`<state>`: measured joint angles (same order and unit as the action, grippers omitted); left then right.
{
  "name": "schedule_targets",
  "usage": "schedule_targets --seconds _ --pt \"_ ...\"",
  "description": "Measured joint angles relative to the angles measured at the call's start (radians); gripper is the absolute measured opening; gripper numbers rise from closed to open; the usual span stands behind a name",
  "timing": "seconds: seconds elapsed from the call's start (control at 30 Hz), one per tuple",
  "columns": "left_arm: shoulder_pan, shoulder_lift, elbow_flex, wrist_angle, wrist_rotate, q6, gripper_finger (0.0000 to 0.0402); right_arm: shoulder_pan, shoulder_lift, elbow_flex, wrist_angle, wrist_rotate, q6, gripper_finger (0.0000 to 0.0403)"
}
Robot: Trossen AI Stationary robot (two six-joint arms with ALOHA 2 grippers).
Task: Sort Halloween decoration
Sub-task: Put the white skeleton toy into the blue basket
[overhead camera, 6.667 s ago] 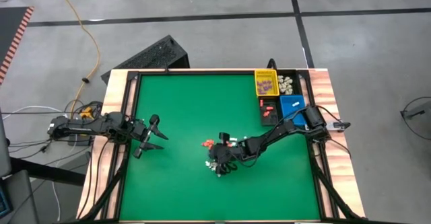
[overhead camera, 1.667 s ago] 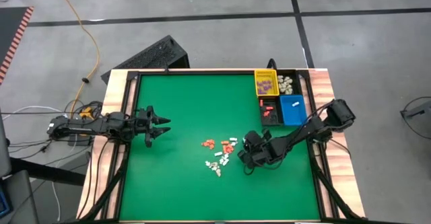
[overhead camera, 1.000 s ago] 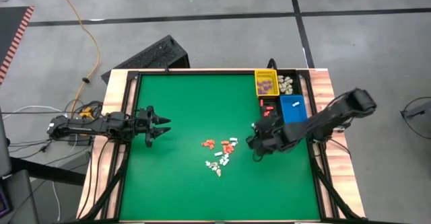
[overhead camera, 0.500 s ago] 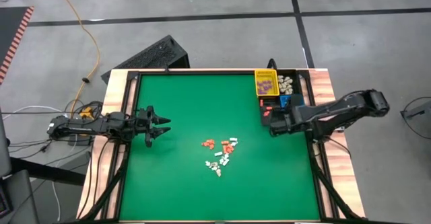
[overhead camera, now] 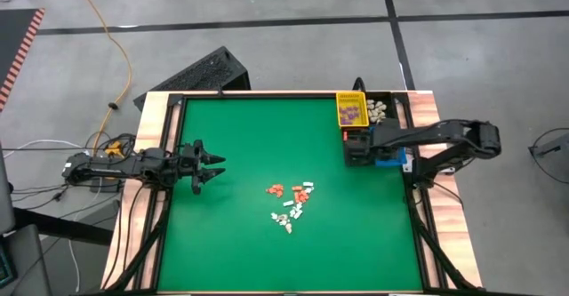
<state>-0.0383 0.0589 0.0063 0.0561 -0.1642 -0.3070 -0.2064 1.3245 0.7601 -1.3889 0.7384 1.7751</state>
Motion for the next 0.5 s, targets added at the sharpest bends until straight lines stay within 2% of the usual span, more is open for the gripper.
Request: schedule_targets --seconds 0.27,0.37,0.5 --pt "0.000 0.000 0.000 0.000 0.000 0.000 0.0180 -0.025 0.059 0.000 0.034 -0.010 -0.083 0.0238" --pt "0.000 0.000 0.000 0.000 0.000 0.000 0.0180 -0.013 0.051 0.000 0.111 -0.010 -0.166 0.0260" --pt "0.000 0.000 0.000 0.000 0.000 0.000 0.0180 0.061 0.034 0.000 0.364 -0.013 -0.436 0.0263"
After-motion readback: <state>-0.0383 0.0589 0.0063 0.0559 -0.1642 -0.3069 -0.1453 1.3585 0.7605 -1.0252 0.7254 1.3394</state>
